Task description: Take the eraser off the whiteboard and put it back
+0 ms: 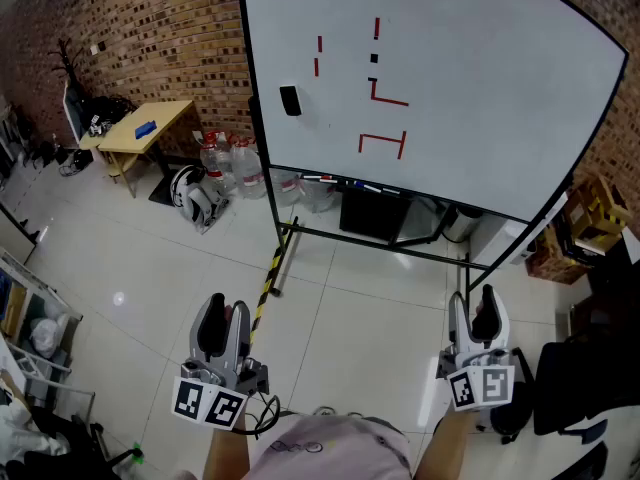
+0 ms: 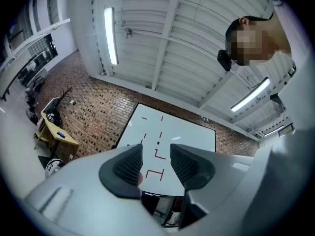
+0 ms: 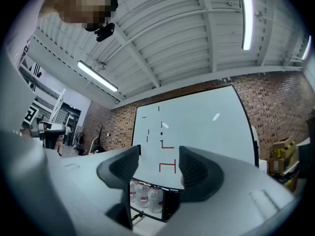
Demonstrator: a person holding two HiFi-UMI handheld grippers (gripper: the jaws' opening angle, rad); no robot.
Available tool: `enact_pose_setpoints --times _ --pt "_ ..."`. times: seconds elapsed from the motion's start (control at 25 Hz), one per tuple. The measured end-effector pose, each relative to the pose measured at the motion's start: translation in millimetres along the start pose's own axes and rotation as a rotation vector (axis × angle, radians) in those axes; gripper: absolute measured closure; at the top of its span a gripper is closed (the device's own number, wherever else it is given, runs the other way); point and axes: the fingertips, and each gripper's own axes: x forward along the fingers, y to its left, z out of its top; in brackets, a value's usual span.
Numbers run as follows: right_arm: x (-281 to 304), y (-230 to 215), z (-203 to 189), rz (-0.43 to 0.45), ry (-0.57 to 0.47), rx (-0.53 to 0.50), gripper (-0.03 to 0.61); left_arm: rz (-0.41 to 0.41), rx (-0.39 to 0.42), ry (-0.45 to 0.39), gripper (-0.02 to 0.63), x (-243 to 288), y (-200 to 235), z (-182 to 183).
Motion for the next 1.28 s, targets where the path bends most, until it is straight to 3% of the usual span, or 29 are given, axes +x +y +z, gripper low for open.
enact_pose_setpoints --times 0.32,0.6,1.28 --pt "48 18 -16 0.047 0.016 -0.021 0.328 -0.022 -0.003 0.006 0.446 36 19 -14" --pt "120 23 -37 0.130 0.030 -0.016 0.328 0.006 0.020 0.004 0.446 86 33 -29" --pt "325 57 -83 0.358 0.030 0.083 0.328 0.105 0.193 0.015 0.446 235 82 -43"
